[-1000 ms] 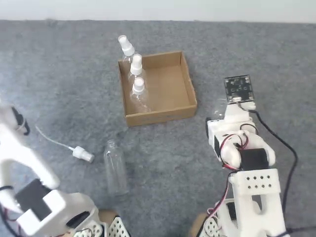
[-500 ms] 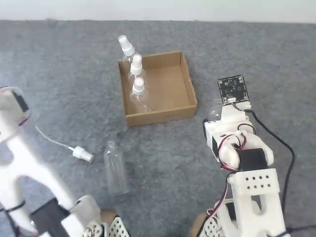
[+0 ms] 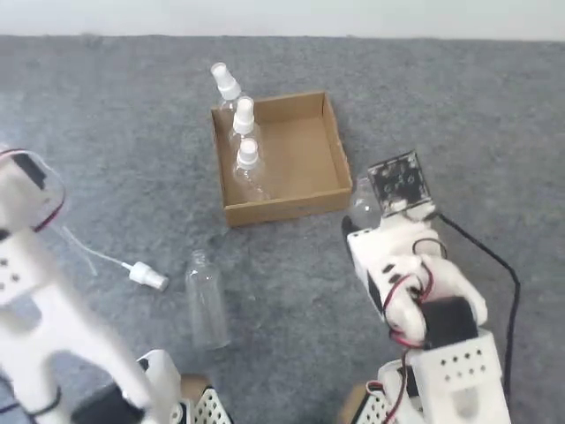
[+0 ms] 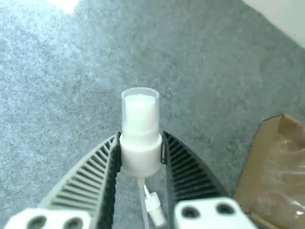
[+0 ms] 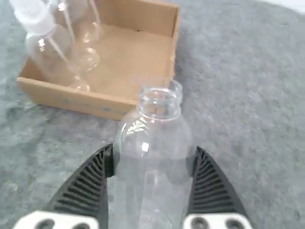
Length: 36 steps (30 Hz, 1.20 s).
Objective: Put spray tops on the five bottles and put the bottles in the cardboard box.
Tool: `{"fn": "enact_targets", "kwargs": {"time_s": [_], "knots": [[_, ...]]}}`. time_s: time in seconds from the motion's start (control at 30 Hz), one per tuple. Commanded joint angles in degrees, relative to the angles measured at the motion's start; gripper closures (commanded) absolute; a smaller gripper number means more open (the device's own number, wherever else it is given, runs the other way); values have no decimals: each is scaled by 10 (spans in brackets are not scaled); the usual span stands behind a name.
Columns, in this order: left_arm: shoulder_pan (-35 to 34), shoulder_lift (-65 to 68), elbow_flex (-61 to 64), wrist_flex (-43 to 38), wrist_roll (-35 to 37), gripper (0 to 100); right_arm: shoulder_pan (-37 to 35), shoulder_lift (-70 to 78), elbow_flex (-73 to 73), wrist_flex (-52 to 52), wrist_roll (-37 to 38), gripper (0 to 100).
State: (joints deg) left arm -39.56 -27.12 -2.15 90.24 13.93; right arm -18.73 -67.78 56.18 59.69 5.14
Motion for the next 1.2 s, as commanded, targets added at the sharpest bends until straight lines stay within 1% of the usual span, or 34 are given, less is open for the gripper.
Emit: {"fn": "enact_targets", "kwargs": {"time_s": [0.0, 0.17, 0.4, 0.63, 0.77, 1.0, 1.17], "knots": [[25, -69, -36, -21, 54, 988, -44, -56, 13, 1, 6, 948], [59, -105, -36, -20, 115, 988, -84, -77, 25, 1, 7, 946], [103, -136, -36, -20, 170, 988, -141, -82, 25, 0, 5, 946], [189, -176, -36, -20, 222, 988, -225, -82, 25, -14, 3, 946], [214, -187, -36, -29, 260, 988, -249, -82, 42, -51, 5, 946], [244, -189, -36, -33, 311, 988, -285, -82, 128, -181, 6, 950], [250, -197, -36, -33, 337, 988, -294, -82, 154, -218, 6, 950]]}}
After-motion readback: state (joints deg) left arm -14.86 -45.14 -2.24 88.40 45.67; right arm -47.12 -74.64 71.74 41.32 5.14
